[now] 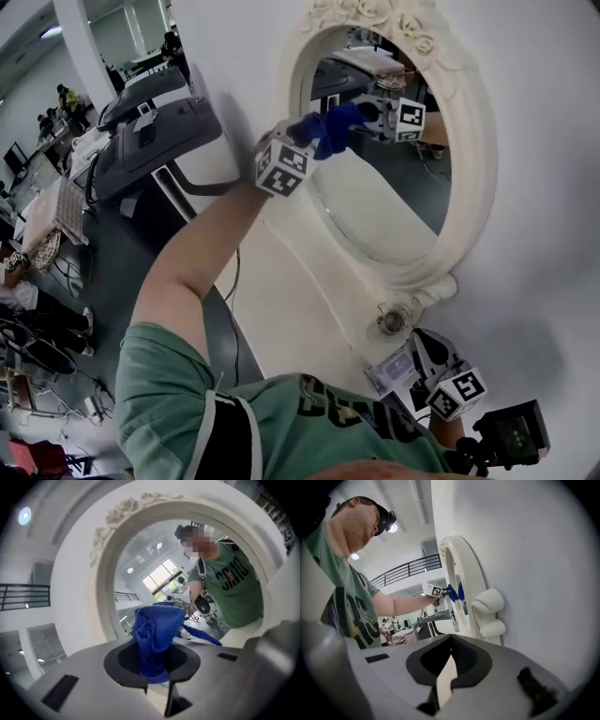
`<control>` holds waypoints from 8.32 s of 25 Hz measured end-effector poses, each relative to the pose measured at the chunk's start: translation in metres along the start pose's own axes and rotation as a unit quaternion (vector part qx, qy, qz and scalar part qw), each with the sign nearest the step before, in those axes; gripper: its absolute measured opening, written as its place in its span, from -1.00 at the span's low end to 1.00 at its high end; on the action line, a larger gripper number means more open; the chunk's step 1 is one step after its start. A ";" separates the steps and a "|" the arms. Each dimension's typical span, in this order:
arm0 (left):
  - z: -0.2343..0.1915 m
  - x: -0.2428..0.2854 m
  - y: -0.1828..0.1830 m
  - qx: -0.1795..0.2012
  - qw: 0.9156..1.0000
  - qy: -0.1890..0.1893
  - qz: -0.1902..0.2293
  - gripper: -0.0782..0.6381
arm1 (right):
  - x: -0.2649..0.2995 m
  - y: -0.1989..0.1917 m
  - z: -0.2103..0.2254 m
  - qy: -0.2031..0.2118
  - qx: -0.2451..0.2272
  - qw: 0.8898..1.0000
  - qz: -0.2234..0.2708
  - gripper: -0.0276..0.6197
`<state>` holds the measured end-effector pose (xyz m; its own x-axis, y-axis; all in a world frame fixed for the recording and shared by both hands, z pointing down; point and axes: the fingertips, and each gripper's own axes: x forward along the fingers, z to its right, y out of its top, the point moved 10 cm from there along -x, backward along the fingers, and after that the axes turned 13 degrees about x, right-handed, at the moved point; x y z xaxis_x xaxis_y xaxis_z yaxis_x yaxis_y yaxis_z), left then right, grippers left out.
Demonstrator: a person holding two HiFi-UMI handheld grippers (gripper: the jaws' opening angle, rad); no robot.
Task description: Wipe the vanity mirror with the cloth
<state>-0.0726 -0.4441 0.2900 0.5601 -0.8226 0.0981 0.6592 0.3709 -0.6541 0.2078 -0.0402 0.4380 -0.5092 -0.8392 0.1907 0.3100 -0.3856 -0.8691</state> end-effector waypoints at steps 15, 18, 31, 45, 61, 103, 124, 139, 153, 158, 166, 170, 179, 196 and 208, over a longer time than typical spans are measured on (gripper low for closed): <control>-0.114 0.028 0.079 0.097 0.992 0.077 -0.023 -0.54 | -0.002 -0.004 0.005 -0.002 0.011 1.000 0.022 -0.88; -0.112 0.026 0.078 0.097 0.992 0.080 -0.018 -0.55 | -0.005 -0.006 0.007 -0.004 0.016 1.000 0.019 -0.88; 0.079 0.005 0.001 0.021 0.999 -0.018 -0.018 -0.57 | 0.001 -0.009 -0.001 0.003 0.019 1.000 -0.008 -0.88; 0.291 -0.015 -0.068 -0.011 0.981 -0.181 -0.072 -0.56 | -0.009 -0.015 0.003 -0.015 0.028 0.999 -0.023 -0.88; 0.014 -0.001 0.018 -0.045 0.999 0.019 0.010 -0.55 | 0.003 -0.003 0.004 0.004 0.009 1.000 0.015 -0.88; 0.302 -0.003 -0.062 0.009 0.982 -0.176 -0.072 -0.56 | -0.007 -0.019 0.007 -0.009 0.038 0.999 -0.013 -0.88; -0.051 0.009 0.054 0.009 0.998 0.063 0.015 -0.55 | -0.014 -0.006 0.003 -0.003 0.018 0.999 0.034 -0.88; -0.110 0.019 0.127 0.090 0.989 0.115 0.006 -0.56 | -0.025 -0.011 0.006 0.004 0.027 0.999 0.047 -0.88; 0.163 0.013 -0.013 0.038 0.998 -0.040 -0.033 -0.57 | -0.014 -0.024 0.004 0.003 0.041 0.999 0.014 -0.88; 0.257 -0.007 -0.042 -0.021 0.992 -0.100 -0.072 -0.56 | -0.031 -0.035 -0.010 -0.008 0.050 0.999 0.001 -0.88; 0.302 -0.004 -0.058 0.001 0.982 -0.164 -0.091 -0.56 | -0.037 -0.034 0.000 -0.017 0.056 0.998 0.004 -0.88; 0.292 -0.004 -0.061 -0.018 0.974 -0.202 -0.101 -0.55 | -0.033 -0.029 -0.008 -0.004 0.039 0.999 0.018 -0.88; 0.082 -0.006 0.012 -0.038 0.998 -0.054 -0.016 -0.55 | -0.036 -0.020 -0.008 -0.003 0.027 0.999 0.043 -0.88; -0.109 0.005 0.152 0.103 0.990 0.093 -0.020 -0.55 | -0.045 -0.014 -0.005 -0.001 0.026 0.997 0.067 -0.88; -0.004 -0.011 0.117 0.108 0.992 0.068 0.018 -0.57 | -0.035 -0.019 -0.008 0.007 0.039 0.998 0.041 -0.88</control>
<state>-0.0037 -0.3929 0.2096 0.5218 -0.8524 -0.0331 0.7404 0.4718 -0.4788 0.2129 -0.0005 0.4444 -0.4899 -0.8644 0.1136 0.4120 -0.3444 -0.8436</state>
